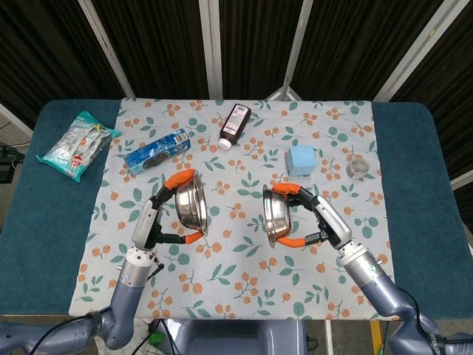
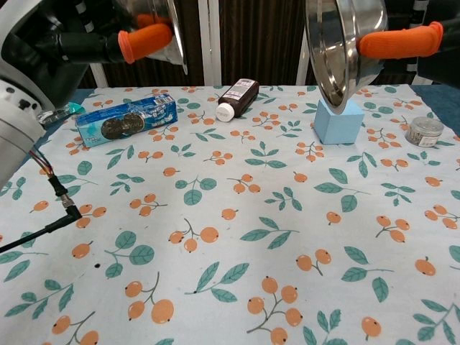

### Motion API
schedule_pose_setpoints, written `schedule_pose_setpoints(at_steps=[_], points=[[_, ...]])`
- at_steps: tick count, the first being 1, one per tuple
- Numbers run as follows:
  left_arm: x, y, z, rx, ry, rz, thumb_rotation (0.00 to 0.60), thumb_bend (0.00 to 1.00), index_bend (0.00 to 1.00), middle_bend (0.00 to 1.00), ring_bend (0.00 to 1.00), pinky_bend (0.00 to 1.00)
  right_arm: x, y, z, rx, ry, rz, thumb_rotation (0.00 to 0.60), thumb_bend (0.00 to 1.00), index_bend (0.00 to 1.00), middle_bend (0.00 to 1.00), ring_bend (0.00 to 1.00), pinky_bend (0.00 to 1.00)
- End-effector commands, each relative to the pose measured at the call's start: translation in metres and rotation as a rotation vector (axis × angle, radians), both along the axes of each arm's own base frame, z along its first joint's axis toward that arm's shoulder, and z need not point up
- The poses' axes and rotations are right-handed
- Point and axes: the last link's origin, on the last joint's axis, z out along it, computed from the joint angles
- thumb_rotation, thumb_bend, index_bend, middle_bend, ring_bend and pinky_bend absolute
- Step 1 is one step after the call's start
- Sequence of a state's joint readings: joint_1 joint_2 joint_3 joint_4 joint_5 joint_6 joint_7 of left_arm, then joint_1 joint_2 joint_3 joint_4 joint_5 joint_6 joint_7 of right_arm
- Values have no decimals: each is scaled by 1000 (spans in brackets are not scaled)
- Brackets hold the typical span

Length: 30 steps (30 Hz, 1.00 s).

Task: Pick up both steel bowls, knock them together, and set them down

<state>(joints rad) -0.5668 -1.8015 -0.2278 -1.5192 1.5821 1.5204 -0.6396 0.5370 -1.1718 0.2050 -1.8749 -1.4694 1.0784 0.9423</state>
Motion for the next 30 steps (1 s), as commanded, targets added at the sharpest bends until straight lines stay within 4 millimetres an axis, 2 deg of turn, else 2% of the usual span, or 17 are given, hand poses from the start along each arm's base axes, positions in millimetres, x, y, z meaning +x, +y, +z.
schedule_pose_setpoints(at_steps=[1,7,15,30], points=[[8,3,7,-117,-15,84,600,32,318,204,184,357,3,1,-1,3,-2,0,600,94,416,346,503,317],[9,5,4,-185,-10,140,600,31,313,198,184,356,4,2,0,2,1,-3,600,94,416,346,503,316],[11,6,-17,-245,4,111,600,19,312,188,177,337,4,3,0,5,-7,-2,600,94,416,346,503,317],[26,-3,-36,-270,-78,14,600,16,308,183,177,333,39,-6,-11,11,-109,-40,600,94,419,346,503,316]])
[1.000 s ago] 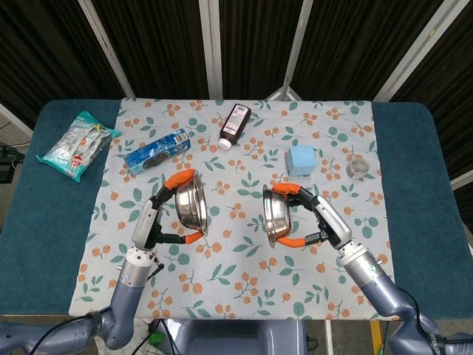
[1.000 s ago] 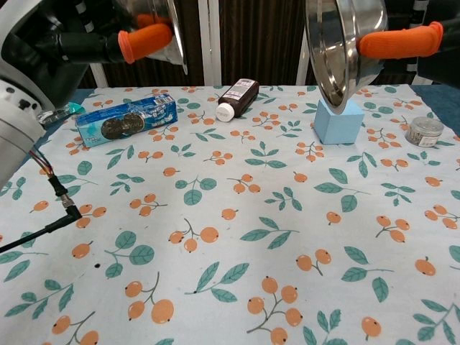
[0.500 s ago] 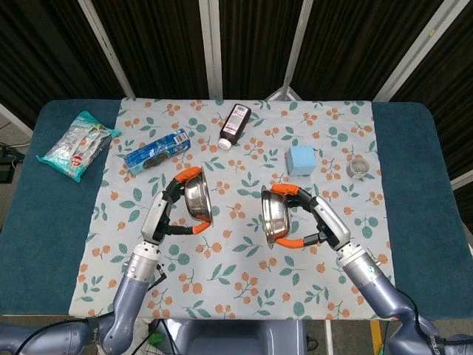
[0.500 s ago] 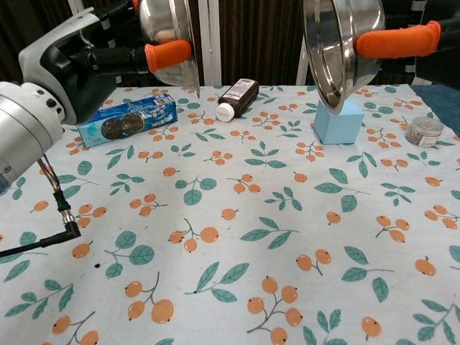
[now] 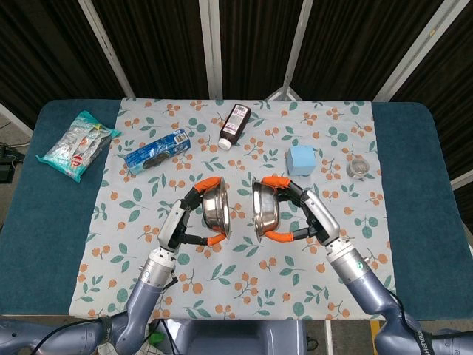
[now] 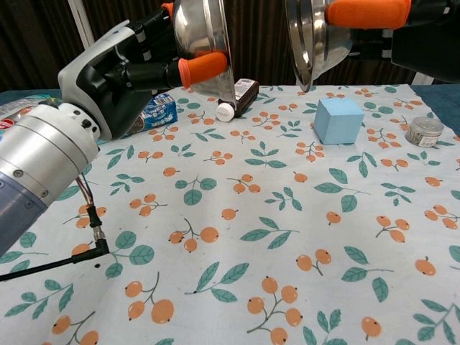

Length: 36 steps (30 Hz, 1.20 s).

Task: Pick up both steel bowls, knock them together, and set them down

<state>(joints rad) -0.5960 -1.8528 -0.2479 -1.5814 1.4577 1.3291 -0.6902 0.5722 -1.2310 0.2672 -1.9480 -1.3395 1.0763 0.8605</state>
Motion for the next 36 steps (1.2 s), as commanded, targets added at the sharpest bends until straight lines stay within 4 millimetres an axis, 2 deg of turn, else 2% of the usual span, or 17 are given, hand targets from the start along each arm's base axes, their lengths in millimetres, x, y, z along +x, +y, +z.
schedule_pose_setpoints(at_steps=[1,16,24,30,36], points=[[2,-2,-1,-2,-16,-15,600,16,308,183,177,333,9,-1,-5,9,-16,-12,600,94,419,346,503,317],[6,-4,-10,45,-13,-50,600,16,314,185,177,332,30,13,-29,48,21,10,600,94,422,346,503,317],[12,-11,-27,18,-17,-74,600,16,316,184,176,331,43,22,-38,95,-7,19,600,94,422,346,503,316],[15,-16,-31,26,-16,-99,600,16,317,183,177,331,37,16,-35,81,-8,-9,600,95,422,346,503,315],[3,-11,-15,85,-4,-89,600,16,318,183,177,331,20,8,-20,37,0,-44,600,94,422,346,503,307]])
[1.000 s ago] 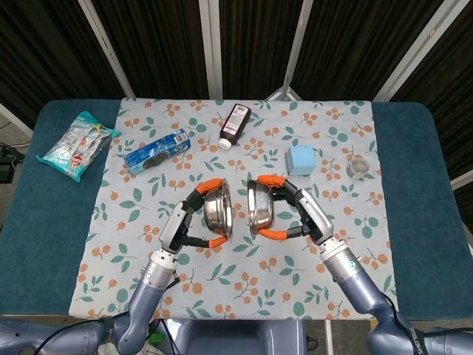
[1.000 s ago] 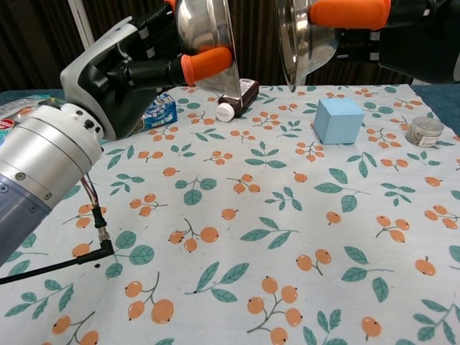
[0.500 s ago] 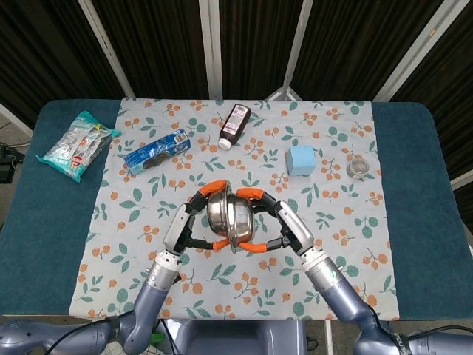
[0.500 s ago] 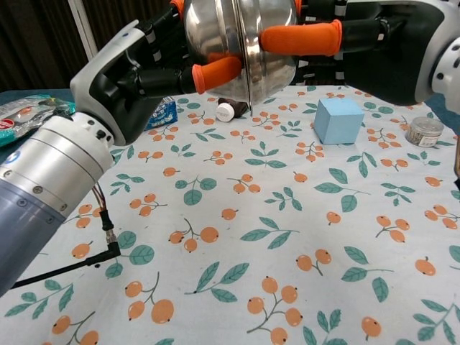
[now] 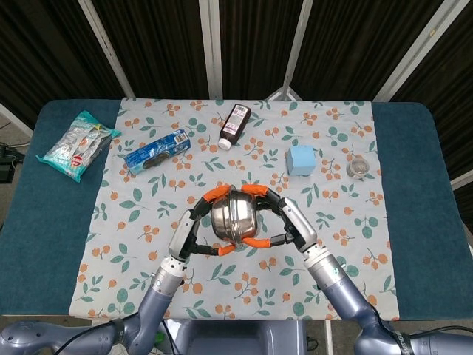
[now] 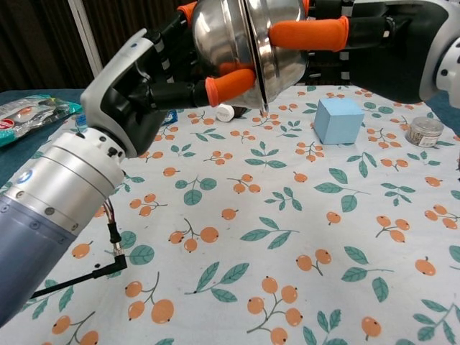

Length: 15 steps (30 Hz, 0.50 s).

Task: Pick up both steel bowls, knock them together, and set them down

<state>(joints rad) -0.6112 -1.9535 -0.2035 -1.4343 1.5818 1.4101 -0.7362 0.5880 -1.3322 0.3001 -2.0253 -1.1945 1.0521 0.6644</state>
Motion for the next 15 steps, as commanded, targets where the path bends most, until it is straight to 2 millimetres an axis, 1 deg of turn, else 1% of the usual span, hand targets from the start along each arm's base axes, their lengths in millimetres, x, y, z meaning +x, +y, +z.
schedule_pose_setpoints(at_steps=[1,6,12,15], points=[[-6,2,7,23,4,7,600,16,319,183,177,331,-7,-3,6,-16,4,-9,600,94,422,346,503,306],[-11,3,11,23,-3,23,600,16,319,184,177,331,-9,-2,7,-16,7,1,600,95,422,346,503,306],[-17,0,4,10,7,19,600,16,320,184,176,331,-8,-1,5,-8,2,9,600,95,422,347,503,306],[-15,-1,1,2,-5,14,600,16,320,184,177,331,-6,0,4,-8,8,19,600,96,422,347,503,306]])
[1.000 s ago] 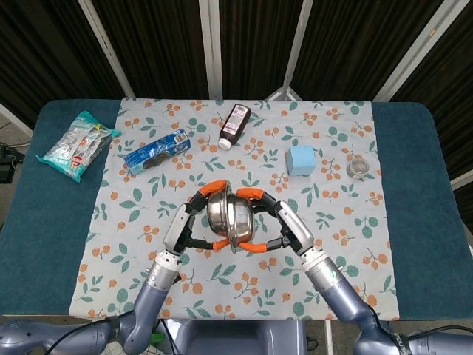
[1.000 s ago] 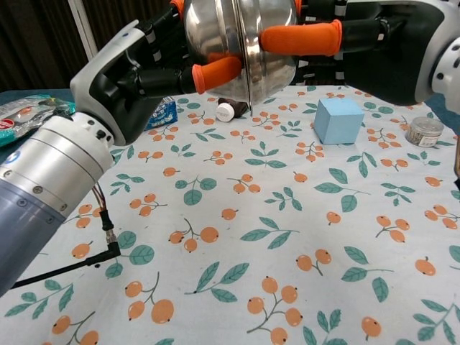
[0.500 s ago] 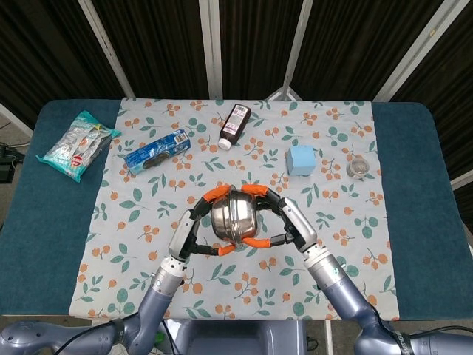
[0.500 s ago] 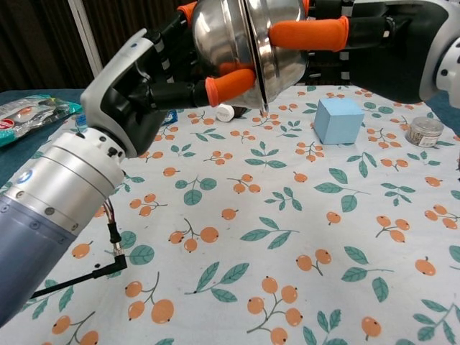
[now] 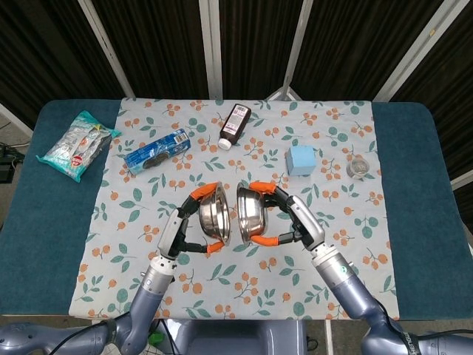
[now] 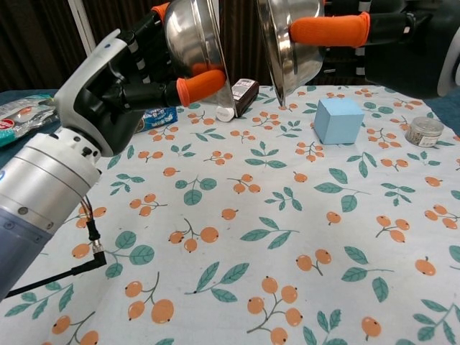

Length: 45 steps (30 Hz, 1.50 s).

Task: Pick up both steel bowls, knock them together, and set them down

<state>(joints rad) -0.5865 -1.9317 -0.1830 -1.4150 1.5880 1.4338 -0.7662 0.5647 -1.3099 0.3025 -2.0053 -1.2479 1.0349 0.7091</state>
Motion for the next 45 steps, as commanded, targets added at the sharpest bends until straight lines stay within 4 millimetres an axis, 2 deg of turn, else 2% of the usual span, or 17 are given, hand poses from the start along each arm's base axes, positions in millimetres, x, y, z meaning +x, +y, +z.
schedule_pose_setpoints(at_steps=[1,8,14,19,23,30,45], points=[[3,-2,-4,-15,-18,-8,600,16,321,184,177,331,2,2,-2,3,4,10,600,95,422,347,503,306],[20,-12,-15,-22,-25,-54,600,16,322,184,177,331,11,9,-14,30,20,39,600,96,424,347,503,306],[21,-12,-19,-18,-19,-57,600,16,322,183,177,331,14,12,-17,38,17,43,600,96,424,347,503,306],[14,-9,-11,10,-30,-47,600,16,322,183,176,331,9,7,-8,12,11,23,600,96,424,347,503,306],[3,-1,10,75,-24,-28,600,16,328,184,177,331,-4,-3,7,-21,5,-16,600,96,424,347,503,305],[-3,1,21,94,-20,-19,600,16,329,185,177,331,-11,-5,12,-21,-2,-24,600,96,424,347,503,302],[13,-7,-8,26,-10,-38,600,16,329,185,177,331,4,8,-1,28,-4,29,600,97,424,348,503,302]])
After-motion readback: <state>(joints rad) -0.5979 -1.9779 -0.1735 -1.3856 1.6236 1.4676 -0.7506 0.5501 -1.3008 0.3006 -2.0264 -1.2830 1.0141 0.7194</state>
